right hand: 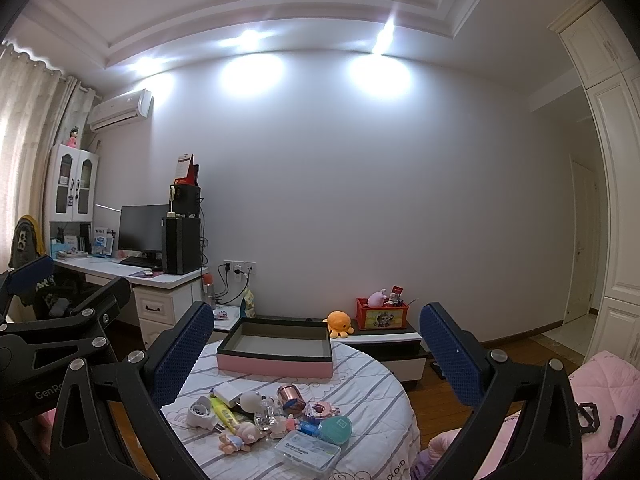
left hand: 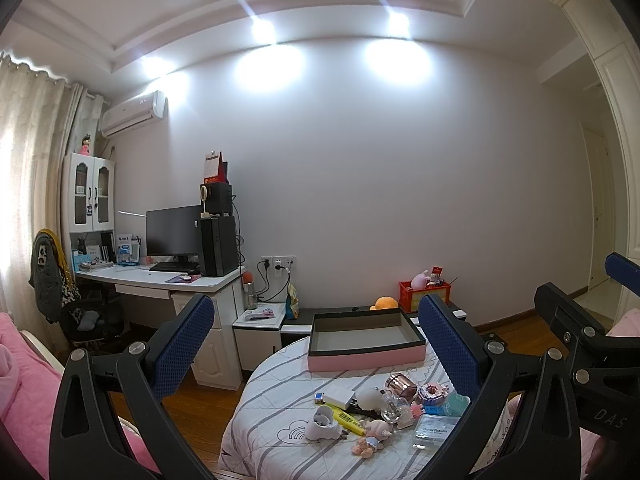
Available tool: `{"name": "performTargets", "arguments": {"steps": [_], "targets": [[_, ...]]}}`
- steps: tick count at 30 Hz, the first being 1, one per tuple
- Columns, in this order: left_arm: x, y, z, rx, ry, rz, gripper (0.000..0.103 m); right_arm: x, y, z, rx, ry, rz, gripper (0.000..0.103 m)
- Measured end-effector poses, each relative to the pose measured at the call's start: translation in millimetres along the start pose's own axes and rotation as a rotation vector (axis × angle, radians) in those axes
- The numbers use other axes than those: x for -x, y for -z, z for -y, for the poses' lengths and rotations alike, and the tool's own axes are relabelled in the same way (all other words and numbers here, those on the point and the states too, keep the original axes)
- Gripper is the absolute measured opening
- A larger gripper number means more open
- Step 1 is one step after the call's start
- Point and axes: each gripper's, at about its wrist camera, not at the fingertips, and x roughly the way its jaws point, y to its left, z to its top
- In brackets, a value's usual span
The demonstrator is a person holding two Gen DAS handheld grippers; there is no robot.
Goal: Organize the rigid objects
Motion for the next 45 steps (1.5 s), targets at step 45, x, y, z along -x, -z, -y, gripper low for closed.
{"name": "performTargets", "arguments": {"steps": [45], "targets": [[-58.1, 55.4, 1.3, -0.041, 0.031, -0.144, 0.103, -54.0, 49.9, 17.4, -0.022, 0.023, -0.166, 0.103]]}}
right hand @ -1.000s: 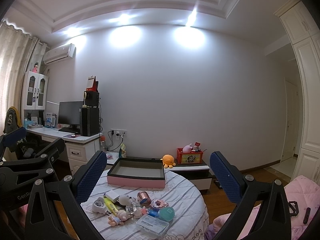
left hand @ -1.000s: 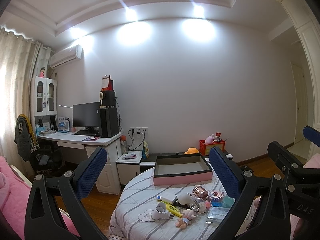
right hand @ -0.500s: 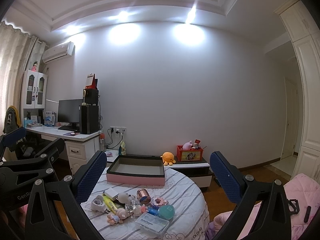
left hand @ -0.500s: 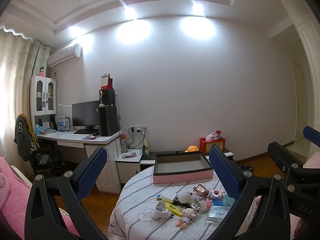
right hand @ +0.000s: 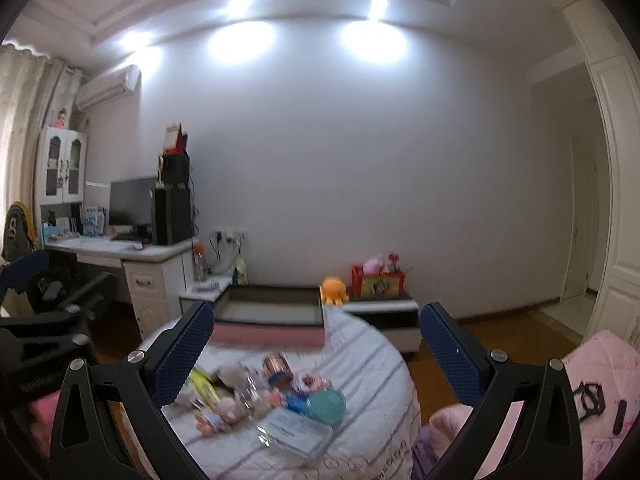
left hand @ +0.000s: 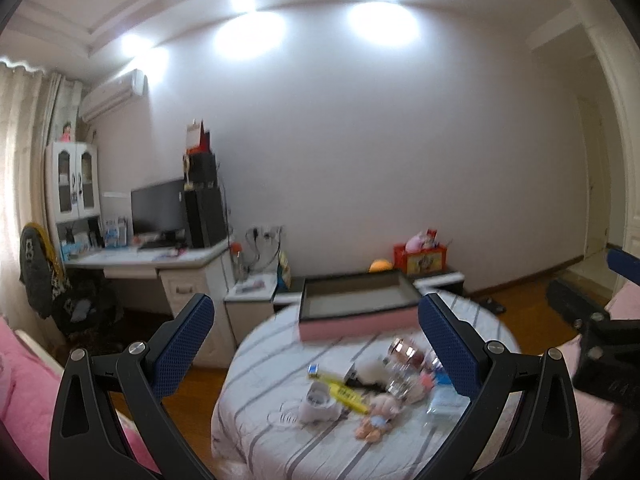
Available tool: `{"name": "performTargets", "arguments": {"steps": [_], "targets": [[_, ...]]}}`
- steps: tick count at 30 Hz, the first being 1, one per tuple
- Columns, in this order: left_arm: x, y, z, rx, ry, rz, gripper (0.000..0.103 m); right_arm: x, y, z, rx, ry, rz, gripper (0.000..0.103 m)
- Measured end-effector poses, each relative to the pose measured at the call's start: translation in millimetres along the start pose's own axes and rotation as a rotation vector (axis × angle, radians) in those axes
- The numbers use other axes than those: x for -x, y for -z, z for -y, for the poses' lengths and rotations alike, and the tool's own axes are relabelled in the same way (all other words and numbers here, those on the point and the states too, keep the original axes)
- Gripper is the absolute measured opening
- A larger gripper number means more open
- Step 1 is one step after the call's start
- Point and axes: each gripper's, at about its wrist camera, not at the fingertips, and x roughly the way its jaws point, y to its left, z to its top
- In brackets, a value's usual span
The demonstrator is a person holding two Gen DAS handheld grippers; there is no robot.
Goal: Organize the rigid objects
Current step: 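Grasp the white nozzle with the left tool while the right tool grasps the Dental Flossers box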
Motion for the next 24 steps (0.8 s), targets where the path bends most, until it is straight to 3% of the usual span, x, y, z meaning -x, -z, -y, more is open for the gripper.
{"name": "performTargets", "arguments": {"steps": [7, 15, 24], "targets": [[-64.3, 59.2, -11.2, 0.021, 0.013, -0.232, 0.103, -60.7, 62.2, 10.2, 0.006, -0.024, -0.197, 0.103], [-97.1, 118.6, -2.3, 0.014, 0.090, -0.400, 0.103, -113.0, 135.2, 8.2, 0.034, -0.087, -0.401, 0.103], [-118.5, 128.8, -3.4, 0.027, 0.080, -0.457, 0.103, -153.4, 144.3, 1.8, 0.094, -0.268, -0.436, 0.101]]}}
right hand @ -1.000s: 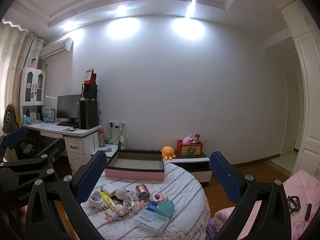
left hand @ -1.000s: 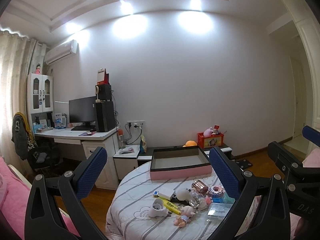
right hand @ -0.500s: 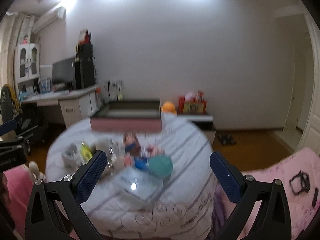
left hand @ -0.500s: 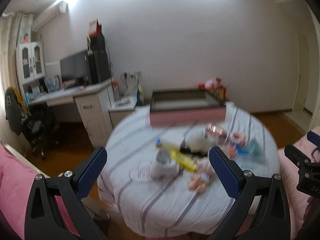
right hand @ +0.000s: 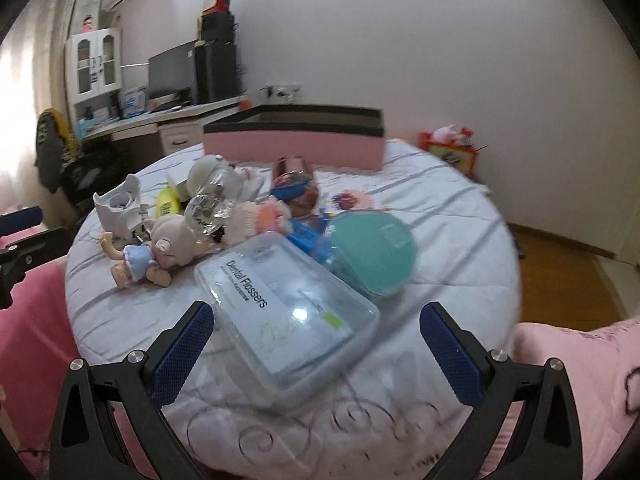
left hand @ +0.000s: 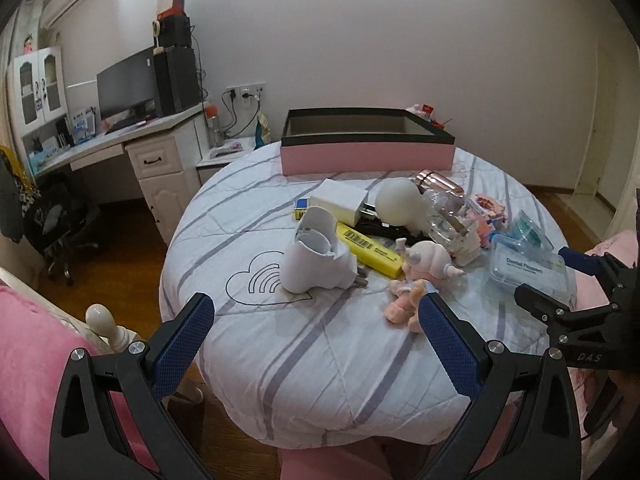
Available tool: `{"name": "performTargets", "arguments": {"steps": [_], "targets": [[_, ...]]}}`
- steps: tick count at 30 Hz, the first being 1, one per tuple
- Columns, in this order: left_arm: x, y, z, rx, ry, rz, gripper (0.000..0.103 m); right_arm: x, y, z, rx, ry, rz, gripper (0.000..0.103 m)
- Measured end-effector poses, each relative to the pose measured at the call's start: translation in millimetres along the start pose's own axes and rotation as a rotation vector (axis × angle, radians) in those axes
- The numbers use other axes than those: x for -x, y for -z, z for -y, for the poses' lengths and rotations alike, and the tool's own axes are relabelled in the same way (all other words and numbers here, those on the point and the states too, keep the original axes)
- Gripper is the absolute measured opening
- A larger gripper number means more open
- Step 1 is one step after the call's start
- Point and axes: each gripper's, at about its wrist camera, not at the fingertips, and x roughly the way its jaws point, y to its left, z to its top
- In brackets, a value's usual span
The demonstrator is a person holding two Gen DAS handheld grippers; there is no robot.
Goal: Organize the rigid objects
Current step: 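Grasp the white nozzle with the left tool while the right tool grasps the Dental Flossers box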
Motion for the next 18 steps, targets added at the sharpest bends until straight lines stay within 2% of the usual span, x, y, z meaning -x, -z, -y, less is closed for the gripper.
{"name": "performTargets", "arguments": {"steps": [1, 3, 10, 14, 18], "targets": [[-1.6, -1.7, -2.0, -0.002, -0.003, -0.004, 0.103, -0.5, -0.7, -1.0, -0.007, -0.012, -0.001, 0.098], [-6.2, -1.8, -4.7, 0.001, -0.009, -0.011, 0.103, -2.3, -0.8, -4.5, -0.032, -0.049, -0.008, 0.076], [-23.6, 0.2, -10.5, 0.027, 0.008, -0.044, 0.103, -22.8, -5.9, -13.0, -0.006, -0.056, -0.033, 0.075], [-29.9, -1.4, -12.6, 0.039, 0.033, -0.047, 0.103, -23.1, -4.3, -10.5, -0.017, -0.075, -0.022, 0.067], [-46.3, -9.8, -28.6, 0.089, -0.005, -0.049, 0.103, -20.9, -4.1, -1.9, -0.041, -0.081, -0.017, 0.065]]}}
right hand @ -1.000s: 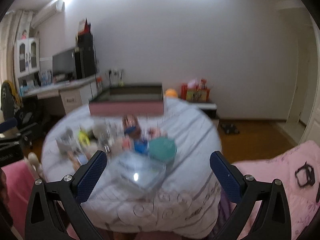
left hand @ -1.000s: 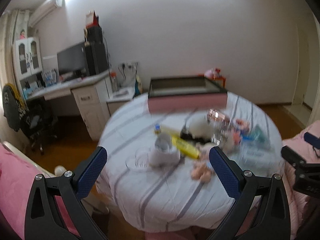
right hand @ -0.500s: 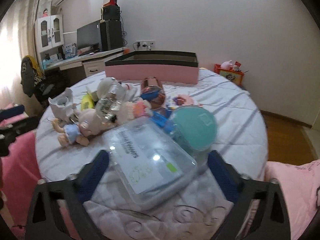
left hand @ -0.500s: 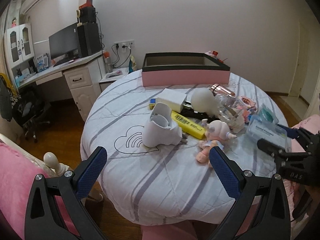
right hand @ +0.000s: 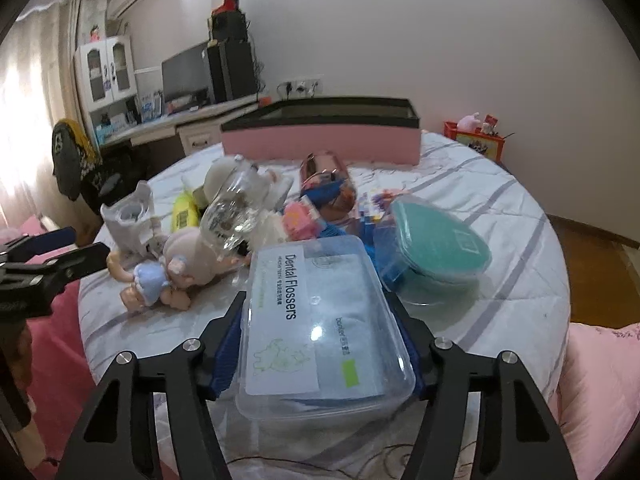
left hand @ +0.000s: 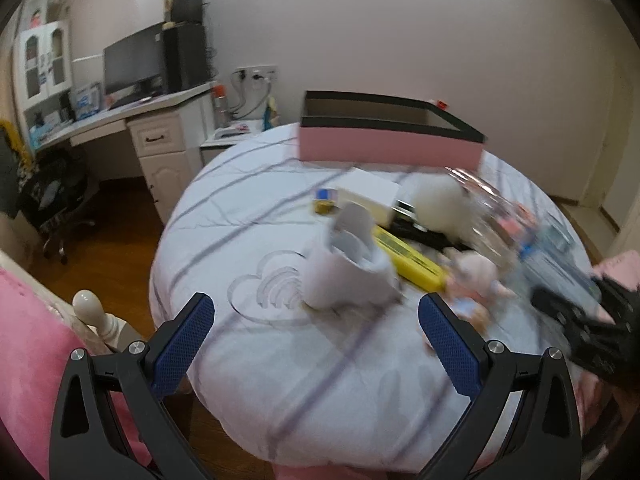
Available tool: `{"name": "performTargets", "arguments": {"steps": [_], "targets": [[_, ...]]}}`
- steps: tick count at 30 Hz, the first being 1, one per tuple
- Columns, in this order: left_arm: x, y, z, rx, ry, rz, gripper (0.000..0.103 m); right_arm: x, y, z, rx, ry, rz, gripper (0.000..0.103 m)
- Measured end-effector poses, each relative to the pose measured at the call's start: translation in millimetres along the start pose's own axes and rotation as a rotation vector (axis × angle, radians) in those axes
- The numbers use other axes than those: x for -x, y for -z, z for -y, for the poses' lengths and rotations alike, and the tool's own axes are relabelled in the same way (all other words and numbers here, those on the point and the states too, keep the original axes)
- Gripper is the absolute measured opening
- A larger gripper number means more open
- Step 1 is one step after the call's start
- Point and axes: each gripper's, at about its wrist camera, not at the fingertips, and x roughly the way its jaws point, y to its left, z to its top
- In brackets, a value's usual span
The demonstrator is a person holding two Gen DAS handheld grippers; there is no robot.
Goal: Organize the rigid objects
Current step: 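Grasp the white nozzle with the left tool while the right tool grasps the Dental Flossers box, then lower both held items into the pink box and open both tools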
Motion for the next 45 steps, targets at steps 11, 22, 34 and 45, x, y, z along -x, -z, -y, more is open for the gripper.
{"name": "performTargets", "arguments": {"steps": [11, 22, 34, 45], "targets": [[-53.6, -15.7, -2.0, 0.019, 0.094, -0.077, 0.103, -5.7, -8.1, 10.6, -0.040, -0.039, 0.009, 0.063], [-53.7, -21.7, -3.2, -0.016, 0.163, -0.043, 0.064, 6.7, -25.2, 9.0, -0.027, -0.037, 0.066, 0.063], [-43.3, -75.1, 1.0, -0.039, 0.182, 0.034, 0.064, 0.5, -85.7, 14.5, 0.010, -0.035, 0.120, 0.063], [-128.1, -206.8, 42.0, -0.132, 0.241, -0.010, 0.064, -102.3, -203.6, 29.2, -0.004, -0.041, 0.005, 0.063]]}}
